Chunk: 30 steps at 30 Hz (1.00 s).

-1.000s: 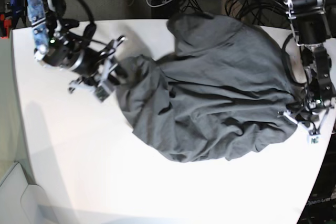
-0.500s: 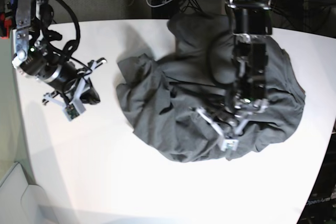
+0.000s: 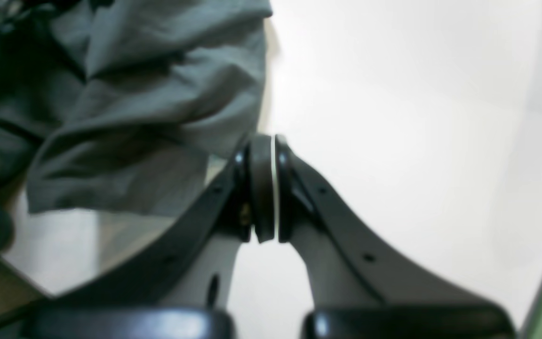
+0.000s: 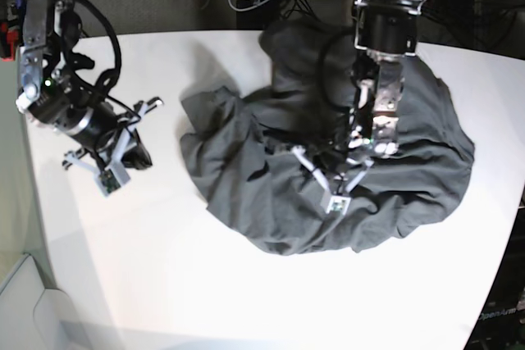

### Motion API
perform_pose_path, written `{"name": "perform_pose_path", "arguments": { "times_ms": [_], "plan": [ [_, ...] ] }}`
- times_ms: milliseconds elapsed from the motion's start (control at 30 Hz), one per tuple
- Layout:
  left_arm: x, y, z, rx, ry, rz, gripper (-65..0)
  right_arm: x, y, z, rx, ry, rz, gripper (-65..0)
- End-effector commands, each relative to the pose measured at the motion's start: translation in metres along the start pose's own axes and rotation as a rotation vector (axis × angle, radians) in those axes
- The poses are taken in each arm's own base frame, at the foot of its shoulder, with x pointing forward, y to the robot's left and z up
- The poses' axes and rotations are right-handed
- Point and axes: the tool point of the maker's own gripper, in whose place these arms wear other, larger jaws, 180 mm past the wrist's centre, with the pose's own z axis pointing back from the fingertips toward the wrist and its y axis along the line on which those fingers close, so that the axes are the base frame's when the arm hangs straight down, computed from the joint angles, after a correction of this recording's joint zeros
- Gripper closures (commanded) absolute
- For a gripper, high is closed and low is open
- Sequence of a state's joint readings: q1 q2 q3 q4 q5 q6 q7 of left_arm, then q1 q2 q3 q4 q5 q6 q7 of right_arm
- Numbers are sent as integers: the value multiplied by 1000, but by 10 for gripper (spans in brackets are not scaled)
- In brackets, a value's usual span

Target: Layout the t-shirt on the table in an organized manner, then fold the t-shirt properly

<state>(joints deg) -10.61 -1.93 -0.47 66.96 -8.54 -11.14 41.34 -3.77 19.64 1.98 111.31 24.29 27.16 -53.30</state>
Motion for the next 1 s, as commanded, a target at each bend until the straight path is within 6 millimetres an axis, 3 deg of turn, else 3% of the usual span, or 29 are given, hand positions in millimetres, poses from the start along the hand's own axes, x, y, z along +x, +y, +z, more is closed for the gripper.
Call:
{"name": "perform_pose_path", "arguments": {
  "times_ms": [0,133,300,500,600,833,967],
  "plan": [
    [-48,46,13,152,216,-46,-3,18,-4,3,-10,-59,14,0],
    [-31,85,51,244,208,-114,-3,27,1,-12,12,-87,-44,0],
    [-12,120,80,334,197,-174,-3,17,41,-50,140,-32,-99,0],
    [-10,126,83,350,198,-183,-3,18,124,-87,353,25,-73,0],
    [-13,124,81,345,204,-179,-3,23,149,-99,414,40,-65,0],
    [-12,124,81,346,201,-178,-3,21,144,-130,419,50,-136,-10],
    [-11,126,82,350,201,-179,-3,2,136,-148,411,101,-184,-119]
  ]
}}
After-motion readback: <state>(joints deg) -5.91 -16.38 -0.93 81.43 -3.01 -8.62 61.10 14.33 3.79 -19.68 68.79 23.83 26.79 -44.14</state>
